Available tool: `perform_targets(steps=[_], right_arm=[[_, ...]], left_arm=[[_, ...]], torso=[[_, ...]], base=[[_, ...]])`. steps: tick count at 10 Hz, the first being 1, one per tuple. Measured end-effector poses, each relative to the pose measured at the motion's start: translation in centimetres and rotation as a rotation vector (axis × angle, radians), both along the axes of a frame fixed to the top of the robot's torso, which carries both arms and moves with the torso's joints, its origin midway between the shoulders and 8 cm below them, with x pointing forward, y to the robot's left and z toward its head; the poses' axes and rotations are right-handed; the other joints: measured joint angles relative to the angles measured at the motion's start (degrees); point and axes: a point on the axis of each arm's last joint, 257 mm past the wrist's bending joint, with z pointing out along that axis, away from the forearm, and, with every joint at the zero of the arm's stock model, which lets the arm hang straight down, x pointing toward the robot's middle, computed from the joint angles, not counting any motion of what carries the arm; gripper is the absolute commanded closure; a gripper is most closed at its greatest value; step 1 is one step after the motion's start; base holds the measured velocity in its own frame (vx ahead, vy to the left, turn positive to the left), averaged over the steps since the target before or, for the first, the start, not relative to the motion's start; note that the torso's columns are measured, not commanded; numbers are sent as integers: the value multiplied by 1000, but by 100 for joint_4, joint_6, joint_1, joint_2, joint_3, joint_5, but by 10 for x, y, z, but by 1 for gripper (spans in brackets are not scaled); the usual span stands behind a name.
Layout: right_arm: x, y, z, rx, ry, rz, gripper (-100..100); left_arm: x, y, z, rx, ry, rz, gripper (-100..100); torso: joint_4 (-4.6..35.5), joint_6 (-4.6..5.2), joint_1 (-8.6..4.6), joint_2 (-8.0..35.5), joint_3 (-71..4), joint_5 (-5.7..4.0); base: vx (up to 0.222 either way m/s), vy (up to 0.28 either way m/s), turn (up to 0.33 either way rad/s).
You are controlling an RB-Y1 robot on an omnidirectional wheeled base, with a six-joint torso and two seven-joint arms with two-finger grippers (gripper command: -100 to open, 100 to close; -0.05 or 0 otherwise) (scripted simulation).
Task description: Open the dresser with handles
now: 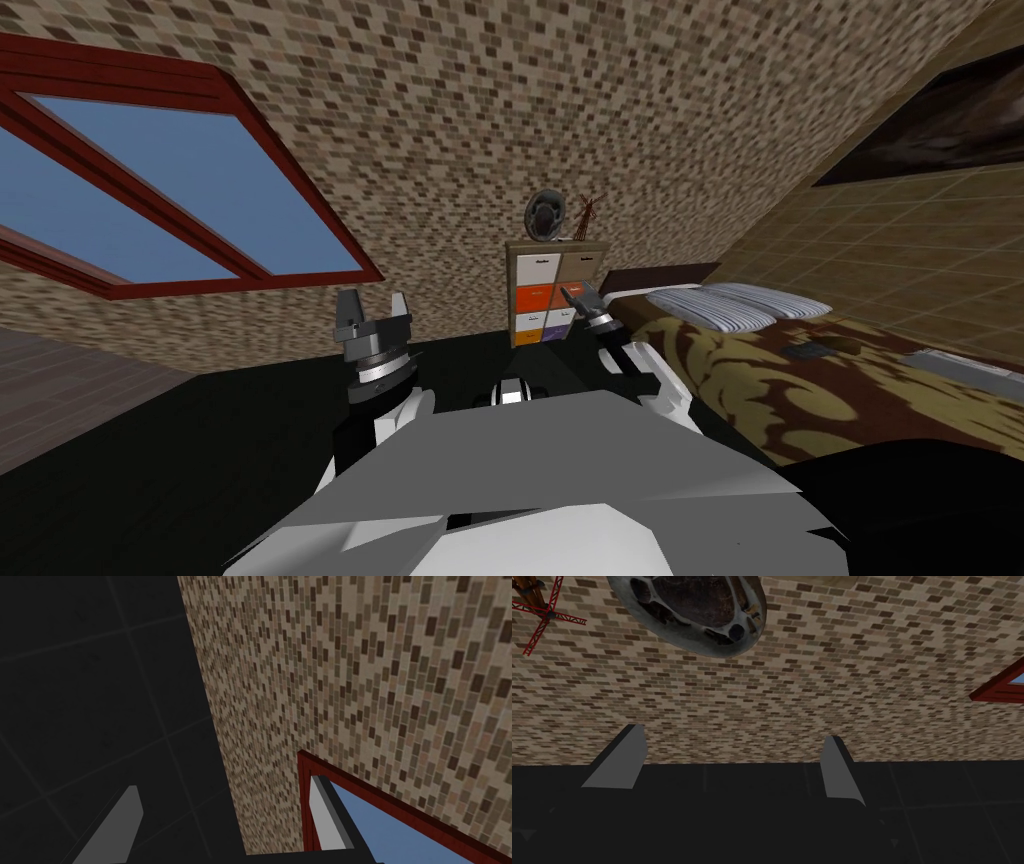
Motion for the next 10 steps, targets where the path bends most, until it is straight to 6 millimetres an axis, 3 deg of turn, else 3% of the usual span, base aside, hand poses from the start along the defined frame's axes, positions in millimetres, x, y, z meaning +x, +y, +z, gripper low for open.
perform_targets(steps=[10], right_arm=[[39,-52,-24,-600,2,-285,-100]], left_arm=[[0,0,0,0,0,0,0]], torso=[[-3,0,3,-9,-5,1]], base=[[80,60,23]])
